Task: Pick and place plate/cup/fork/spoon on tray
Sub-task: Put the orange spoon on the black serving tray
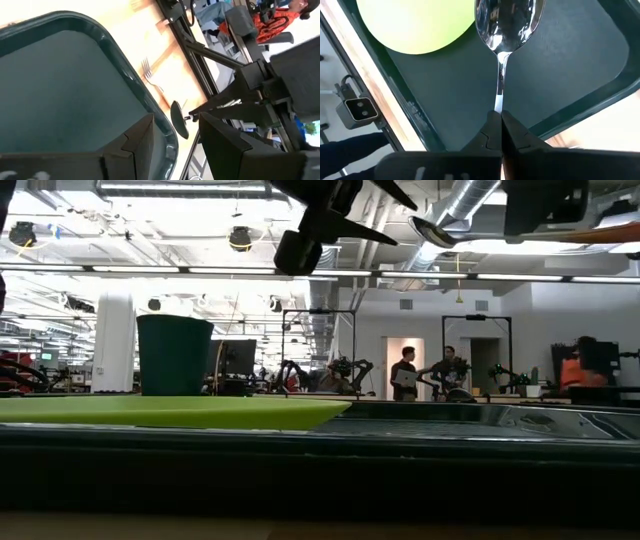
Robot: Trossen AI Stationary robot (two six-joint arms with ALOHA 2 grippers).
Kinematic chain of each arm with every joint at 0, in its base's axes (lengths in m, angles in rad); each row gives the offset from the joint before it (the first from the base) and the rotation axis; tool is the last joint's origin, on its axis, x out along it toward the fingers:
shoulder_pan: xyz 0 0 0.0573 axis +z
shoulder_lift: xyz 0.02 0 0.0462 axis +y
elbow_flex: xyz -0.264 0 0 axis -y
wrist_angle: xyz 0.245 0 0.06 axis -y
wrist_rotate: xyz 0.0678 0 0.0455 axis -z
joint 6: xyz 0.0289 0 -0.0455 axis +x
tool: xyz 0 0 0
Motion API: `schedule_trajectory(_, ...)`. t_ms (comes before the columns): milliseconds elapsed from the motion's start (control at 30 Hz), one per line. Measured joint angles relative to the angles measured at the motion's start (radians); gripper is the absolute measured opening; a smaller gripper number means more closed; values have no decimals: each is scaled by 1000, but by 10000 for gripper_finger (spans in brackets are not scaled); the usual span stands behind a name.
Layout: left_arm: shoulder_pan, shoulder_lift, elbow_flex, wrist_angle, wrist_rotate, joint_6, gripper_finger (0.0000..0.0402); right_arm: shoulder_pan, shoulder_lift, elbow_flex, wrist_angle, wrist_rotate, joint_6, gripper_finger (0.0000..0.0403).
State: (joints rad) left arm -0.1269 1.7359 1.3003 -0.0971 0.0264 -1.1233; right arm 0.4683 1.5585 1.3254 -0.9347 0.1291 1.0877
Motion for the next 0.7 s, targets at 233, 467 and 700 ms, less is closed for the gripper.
schedule_trajectory(233,12,0,0,0,24,-11,142,-15,0,0,7,1,-44,8)
schedule_trajectory(467,12,0,0,-36,35,-1,142,-48,0,0,6,1,-79,8)
schedule_trajectory(700,16,1,0,-22,0,1,142,-55,0,0,16,0,-106,8)
